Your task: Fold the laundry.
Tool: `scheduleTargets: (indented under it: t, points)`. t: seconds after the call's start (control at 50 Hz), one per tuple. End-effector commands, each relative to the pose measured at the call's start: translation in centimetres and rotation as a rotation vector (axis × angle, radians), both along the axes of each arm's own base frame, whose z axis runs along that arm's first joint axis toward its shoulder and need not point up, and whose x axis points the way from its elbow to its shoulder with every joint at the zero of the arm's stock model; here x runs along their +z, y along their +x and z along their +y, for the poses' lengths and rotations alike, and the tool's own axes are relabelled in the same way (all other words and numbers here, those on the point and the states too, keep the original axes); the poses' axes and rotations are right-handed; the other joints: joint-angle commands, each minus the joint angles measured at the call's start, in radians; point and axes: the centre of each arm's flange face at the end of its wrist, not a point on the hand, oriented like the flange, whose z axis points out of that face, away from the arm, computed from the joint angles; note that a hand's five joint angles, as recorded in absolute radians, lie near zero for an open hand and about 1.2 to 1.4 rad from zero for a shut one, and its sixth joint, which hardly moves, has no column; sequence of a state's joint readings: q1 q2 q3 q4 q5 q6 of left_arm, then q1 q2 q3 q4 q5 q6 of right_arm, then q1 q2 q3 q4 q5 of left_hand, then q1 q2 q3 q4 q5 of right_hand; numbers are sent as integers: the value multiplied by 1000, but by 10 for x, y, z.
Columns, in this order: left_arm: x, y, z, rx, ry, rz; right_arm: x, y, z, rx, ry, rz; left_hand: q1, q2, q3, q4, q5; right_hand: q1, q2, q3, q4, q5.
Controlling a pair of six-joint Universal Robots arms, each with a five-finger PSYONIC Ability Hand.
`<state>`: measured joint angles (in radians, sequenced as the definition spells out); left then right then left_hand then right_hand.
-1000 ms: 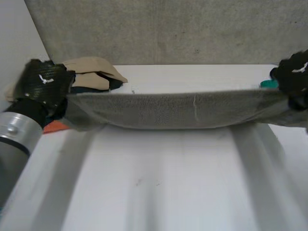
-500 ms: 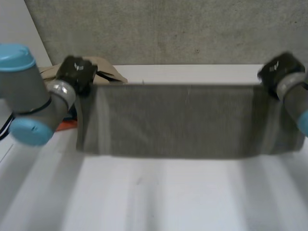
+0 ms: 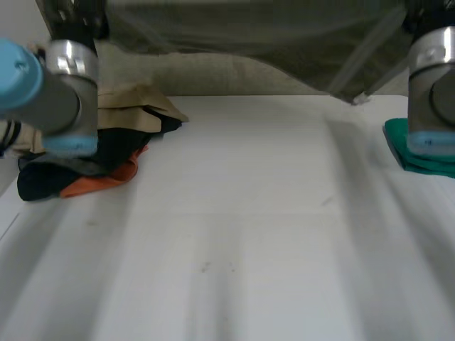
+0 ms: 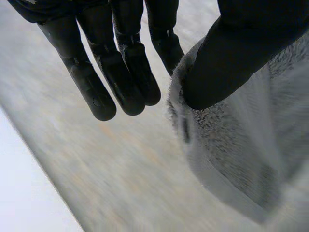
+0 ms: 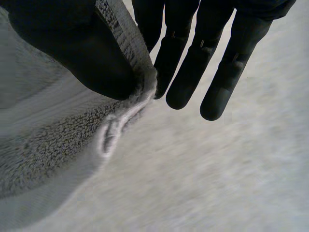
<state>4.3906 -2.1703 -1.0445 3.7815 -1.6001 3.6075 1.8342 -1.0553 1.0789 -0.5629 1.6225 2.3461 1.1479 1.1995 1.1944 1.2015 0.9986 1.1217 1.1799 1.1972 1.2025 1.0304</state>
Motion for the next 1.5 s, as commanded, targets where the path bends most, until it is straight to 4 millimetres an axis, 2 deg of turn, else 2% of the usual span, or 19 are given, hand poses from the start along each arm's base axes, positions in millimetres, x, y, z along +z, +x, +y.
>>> scheduleTargets:
  t: [0.02,0.1,0.24,0.34,0.42,0.48,0.52,0.6,0.78,0.9,1.06,1.22,1.24,1.26,1.28,1.3,1.38,1.44,1.5]
  points:
    - [-96,3,29,-44,281,-126,-92,3,5,63,291,113,248,197,202,195,223,275,216,199,194,191]
    - [-143,11,56,-46,451,-194,-142,0,19,94,475,165,248,197,202,195,223,275,216,199,194,191]
    - [-160,30,107,-26,630,-360,-177,-21,53,73,736,241,248,197,202,195,223,275,216,199,194,191]
    - [-150,51,169,-21,781,-559,-158,-42,94,36,894,332,248,197,202,195,223,275,216,199,194,191]
    - [-145,68,221,-56,964,-714,-144,-64,150,27,1089,476,248,197,202,195,223,275,216,199,194,191]
    - [-141,77,252,-102,1111,-800,-136,-74,167,17,1131,531,248,197,202,195,223,275,216,199,194,191]
    - [-138,78,257,-118,1135,-814,-129,-77,169,9,1098,554,248,197,202,195,223,275,216,199,194,191]
    - [-132,67,244,-134,1036,-791,-130,-76,158,-12,1026,553,248,197,202,195,223,275,216,199,194,191]
    - [-130,28,158,-86,750,-687,-155,-65,104,-40,880,502,248,197,202,195,223,275,216,199,194,191]
    - [-138,10,100,-12,685,-615,-170,-37,62,-11,716,476,248,197,202,195,223,275,216,199,194,191]
    - [-153,-1,49,78,645,-575,-183,-11,16,6,554,450,248,197,202,195,223,275,216,199,194,191]
    - [-162,-13,20,88,579,-539,-210,4,-18,33,514,385,248,197,202,195,223,275,216,199,194,191]
    - [-163,-15,19,86,569,-536,-214,7,-22,37,512,370,248,197,202,195,223,-364,-422,-439,-445,-447]
    - [-163,-16,17,89,559,-531,-215,9,-23,40,512,364,86,34,40,32,61,-690,-748,-765,-771,-773]
    - [-162,-17,16,90,547,-527,-217,11,-23,49,512,359,-386,-438,-433,-440,-412,-947,-1005,-1023,-1028,-1030]
    - [-160,-20,16,89,525,-520,-217,13,-23,53,509,353,-973,-1025,-1020,-1027,-999,-947,-1005,-1023,-1028,-1030]
    - [-156,-30,20,76,484,-494,-201,15,-25,65,489,263,-973,-1025,-1020,-1027,-999,-947,-1005,-1023,-1028,-1030]
    - [-157,-30,27,77,504,-476,-170,10,-22,91,485,125,-973,-1025,-1020,-1027,-999,-947,-1005,-1023,-1028,-1030]
    - [-145,-25,33,82,513,-445,-148,3,0,128,558,34,-973,-1025,-1020,-1027,-999,-947,-1005,-1023,-1028,-1030]
